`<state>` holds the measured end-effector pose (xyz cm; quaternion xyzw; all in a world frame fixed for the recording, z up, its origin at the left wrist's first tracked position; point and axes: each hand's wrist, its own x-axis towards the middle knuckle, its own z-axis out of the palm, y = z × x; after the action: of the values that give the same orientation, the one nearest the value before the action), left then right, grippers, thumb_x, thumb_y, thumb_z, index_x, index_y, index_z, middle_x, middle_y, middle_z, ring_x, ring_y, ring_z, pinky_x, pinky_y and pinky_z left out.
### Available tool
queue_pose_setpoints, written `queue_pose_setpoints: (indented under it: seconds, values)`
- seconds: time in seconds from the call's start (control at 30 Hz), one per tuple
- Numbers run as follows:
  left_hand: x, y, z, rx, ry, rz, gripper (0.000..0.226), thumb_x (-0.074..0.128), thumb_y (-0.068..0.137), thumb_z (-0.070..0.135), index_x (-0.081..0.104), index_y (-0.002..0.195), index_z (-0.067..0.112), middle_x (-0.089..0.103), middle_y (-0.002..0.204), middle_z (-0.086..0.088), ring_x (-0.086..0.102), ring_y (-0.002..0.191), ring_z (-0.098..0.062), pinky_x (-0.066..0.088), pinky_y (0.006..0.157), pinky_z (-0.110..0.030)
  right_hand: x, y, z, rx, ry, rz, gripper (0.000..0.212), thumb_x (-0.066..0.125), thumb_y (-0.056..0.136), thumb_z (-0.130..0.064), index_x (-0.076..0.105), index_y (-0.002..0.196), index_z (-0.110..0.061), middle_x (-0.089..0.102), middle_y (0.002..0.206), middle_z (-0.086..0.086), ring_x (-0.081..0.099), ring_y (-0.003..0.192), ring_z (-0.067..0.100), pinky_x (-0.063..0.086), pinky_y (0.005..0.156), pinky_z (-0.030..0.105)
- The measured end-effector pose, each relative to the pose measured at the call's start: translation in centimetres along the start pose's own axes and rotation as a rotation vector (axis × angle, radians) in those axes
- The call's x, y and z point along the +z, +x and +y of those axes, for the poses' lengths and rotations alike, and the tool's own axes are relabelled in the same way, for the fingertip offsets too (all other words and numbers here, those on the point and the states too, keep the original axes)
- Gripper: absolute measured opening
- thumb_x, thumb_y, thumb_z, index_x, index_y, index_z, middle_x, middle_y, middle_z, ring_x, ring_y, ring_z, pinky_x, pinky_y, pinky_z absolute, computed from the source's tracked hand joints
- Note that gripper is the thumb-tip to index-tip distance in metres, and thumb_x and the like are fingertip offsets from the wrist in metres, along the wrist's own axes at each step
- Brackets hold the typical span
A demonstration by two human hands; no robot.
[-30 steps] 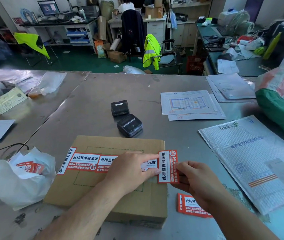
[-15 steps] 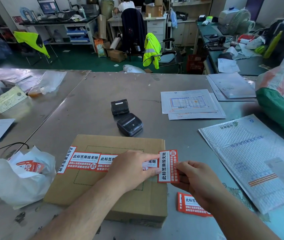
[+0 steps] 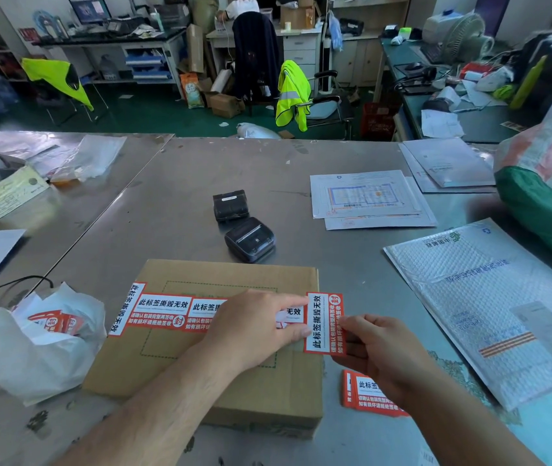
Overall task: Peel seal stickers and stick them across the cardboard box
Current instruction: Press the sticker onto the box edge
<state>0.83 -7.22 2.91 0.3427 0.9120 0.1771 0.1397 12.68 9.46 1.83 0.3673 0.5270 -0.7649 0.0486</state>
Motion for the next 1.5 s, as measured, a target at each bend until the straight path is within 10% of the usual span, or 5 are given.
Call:
queue_pose_setpoints:
  seconds: [1.07, 1.5]
  values:
    - [-0.2, 0.5, 0.0, 0.017, -0.024, -0.098, 0.064, 0.062, 0.072, 0.073, 0.040, 0.132, 0.064, 0.067, 0.096, 0.025, 0.058, 0.089, -0.002, 0.049, 0.080, -0.028, 0.5, 3.4, 5.1, -0.044, -0.034, -0.152, 0.029, 0.051, 0.103, -0.029, 0.056, 0.078, -0.015, 0.055, 0.061, -0.004, 0.046, 0.047, 0.006, 0.035, 0.043, 0.015]
    - [-0.2, 0.6, 0.2, -0.009, -0.054, -0.100, 0.061, 0.068, 0.073, 0.066, 0.045, 0.129, 0.064, 0.069, 0.097, 0.022, 0.061, 0.091, -0.004, 0.050, 0.083, -0.029, 0.1, 3.6, 7.7, -0.072, 0.163, -0.246, 0.035, 0.074, 0.074, -0.039, 0.054, 0.089, -0.013, 0.054, 0.067, -0.004, 0.044, 0.059, 0.008, 0.038, 0.058, 0.022]
